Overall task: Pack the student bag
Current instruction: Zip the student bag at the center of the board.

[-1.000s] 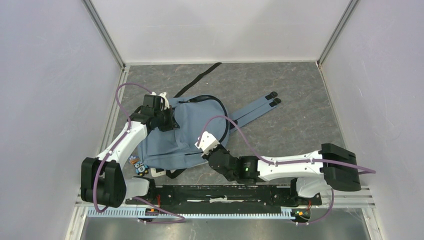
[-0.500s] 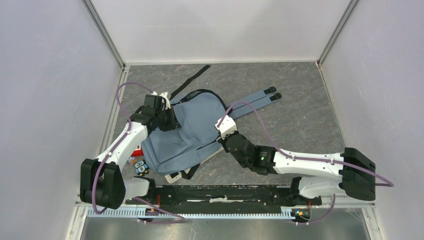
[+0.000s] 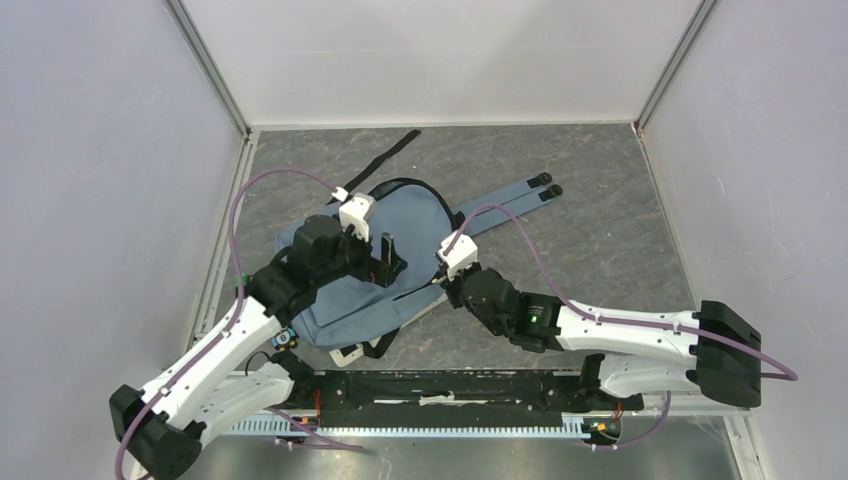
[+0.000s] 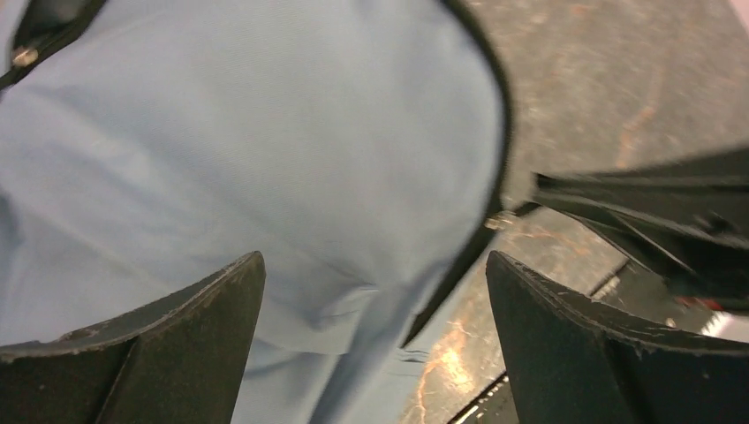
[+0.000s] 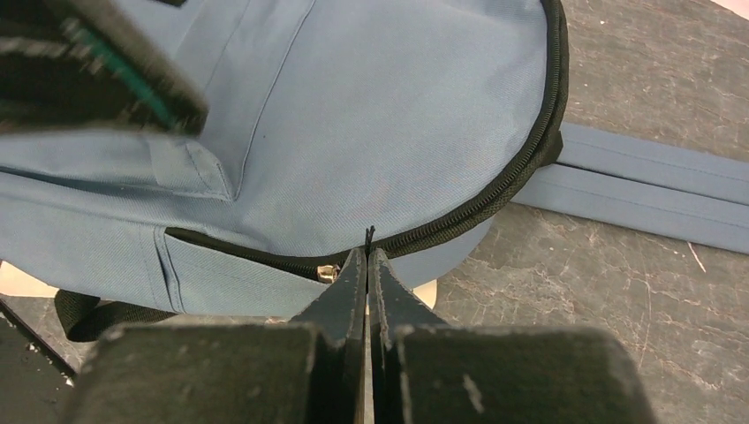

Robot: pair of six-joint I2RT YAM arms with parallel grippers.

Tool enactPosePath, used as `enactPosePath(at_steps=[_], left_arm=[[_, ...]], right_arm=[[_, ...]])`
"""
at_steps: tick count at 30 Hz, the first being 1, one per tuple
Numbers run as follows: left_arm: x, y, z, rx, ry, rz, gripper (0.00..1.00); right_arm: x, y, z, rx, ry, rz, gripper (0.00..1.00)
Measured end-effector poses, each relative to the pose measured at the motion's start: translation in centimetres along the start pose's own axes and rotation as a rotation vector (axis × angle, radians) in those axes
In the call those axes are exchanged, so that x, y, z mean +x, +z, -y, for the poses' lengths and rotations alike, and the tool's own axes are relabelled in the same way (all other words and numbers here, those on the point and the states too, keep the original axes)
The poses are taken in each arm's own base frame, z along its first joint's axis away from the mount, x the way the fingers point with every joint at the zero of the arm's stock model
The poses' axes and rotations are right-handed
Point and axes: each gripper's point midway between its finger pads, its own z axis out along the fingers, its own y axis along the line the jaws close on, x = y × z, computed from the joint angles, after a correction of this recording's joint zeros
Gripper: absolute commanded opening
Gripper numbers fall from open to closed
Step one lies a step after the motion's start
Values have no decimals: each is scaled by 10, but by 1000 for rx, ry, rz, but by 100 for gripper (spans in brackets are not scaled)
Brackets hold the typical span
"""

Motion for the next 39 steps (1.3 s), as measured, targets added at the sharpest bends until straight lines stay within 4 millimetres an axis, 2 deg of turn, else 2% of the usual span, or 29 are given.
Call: enactPosePath(at_steps=[2, 6, 11, 15, 17, 19, 23, 26, 31, 34, 39], left_arm=[[1, -4, 20, 75, 55, 22, 100], [17, 2, 40, 141, 132, -31, 99], [54, 18, 51, 139, 223, -167, 96], [71, 24, 55, 112, 283, -218, 89], [76, 27, 59, 99, 314, -224, 79], [80, 31, 63, 86, 345, -225, 58], [83, 41, 65, 29, 385, -207, 29], [82, 42, 65, -9, 407, -181, 13], [81, 42, 69, -23, 422, -127, 5], [81, 41, 69, -26, 408, -109, 3], [79, 37, 68, -36, 364, -74, 4]], right_arm=[[-2, -1, 0, -3, 17, 8, 0], [-2, -3, 2, -7, 55, 23, 0], [1, -8, 3, -28, 88, 39, 0], [-2, -11, 1, -47, 112, 58, 0], [-2, -12, 1, -53, 125, 65, 0], [-1, -13, 0, -58, 134, 69, 0], [0, -13, 1, -56, 143, 67, 0], [1, -13, 3, -47, 143, 66, 0], [5, -12, 15, 26, 133, 59, 0], [5, -12, 21, 71, 124, 62, 0], [-13, -8, 31, 145, 85, 78, 0]])
